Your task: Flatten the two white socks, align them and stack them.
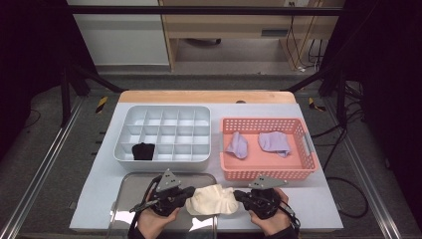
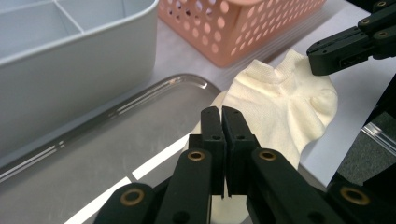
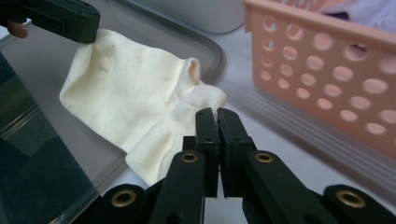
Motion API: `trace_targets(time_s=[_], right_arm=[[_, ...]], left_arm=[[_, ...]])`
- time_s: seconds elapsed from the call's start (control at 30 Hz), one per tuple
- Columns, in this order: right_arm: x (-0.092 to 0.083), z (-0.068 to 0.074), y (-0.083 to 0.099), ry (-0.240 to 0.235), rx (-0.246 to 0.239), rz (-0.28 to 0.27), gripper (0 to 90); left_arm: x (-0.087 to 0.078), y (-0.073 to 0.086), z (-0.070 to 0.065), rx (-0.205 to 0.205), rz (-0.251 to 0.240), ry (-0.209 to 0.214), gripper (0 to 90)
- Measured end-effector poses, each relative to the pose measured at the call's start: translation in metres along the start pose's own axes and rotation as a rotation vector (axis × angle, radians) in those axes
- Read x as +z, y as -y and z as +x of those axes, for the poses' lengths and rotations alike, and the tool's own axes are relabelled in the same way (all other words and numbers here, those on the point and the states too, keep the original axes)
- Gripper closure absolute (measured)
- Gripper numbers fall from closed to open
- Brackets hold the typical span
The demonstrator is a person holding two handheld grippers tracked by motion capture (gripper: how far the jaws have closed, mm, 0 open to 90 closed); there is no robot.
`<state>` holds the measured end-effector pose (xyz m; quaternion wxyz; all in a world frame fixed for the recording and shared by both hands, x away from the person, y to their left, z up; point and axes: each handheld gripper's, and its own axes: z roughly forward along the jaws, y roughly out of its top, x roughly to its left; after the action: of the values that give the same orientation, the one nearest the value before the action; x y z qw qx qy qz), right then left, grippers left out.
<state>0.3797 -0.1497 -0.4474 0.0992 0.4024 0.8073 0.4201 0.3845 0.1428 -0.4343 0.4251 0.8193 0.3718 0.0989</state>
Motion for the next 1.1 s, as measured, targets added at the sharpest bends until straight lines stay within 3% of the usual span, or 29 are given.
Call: trace_targets(time_s=[0.53,0.57,0.67,0.8,0.93,1.1], right_arm=[[0.023,-0.002,0.009,0.022,-0.006,0.054,84.4],[0.024,-0.002,0.010,0.024,-0.003,0.057,83.1],[0.023,-0.002,0.010,0.024,-0.004,0.039,78.4],[0.012,-0.005,0.009,0.021,0.024,-0.016,73.7],[0.013,-0.010,0.014,0.031,0.044,-0.008,70.7],[0.023,-0.009,0.019,0.008,0.062,0.012,68.0]], left_arm=[[0.016,0.014,0.006,0.010,0.045,-0.045,86.6],[0.017,0.014,0.006,0.006,0.040,-0.050,84.6],[0.016,0.013,0.008,-0.004,0.012,-0.066,67.9],[0.016,0.012,0.008,-0.010,-0.003,-0.084,51.7],[0.019,0.014,0.007,-0.004,0.026,-0.084,45.3],[0.018,0.023,0.008,0.017,0.057,-0.112,44.1]])
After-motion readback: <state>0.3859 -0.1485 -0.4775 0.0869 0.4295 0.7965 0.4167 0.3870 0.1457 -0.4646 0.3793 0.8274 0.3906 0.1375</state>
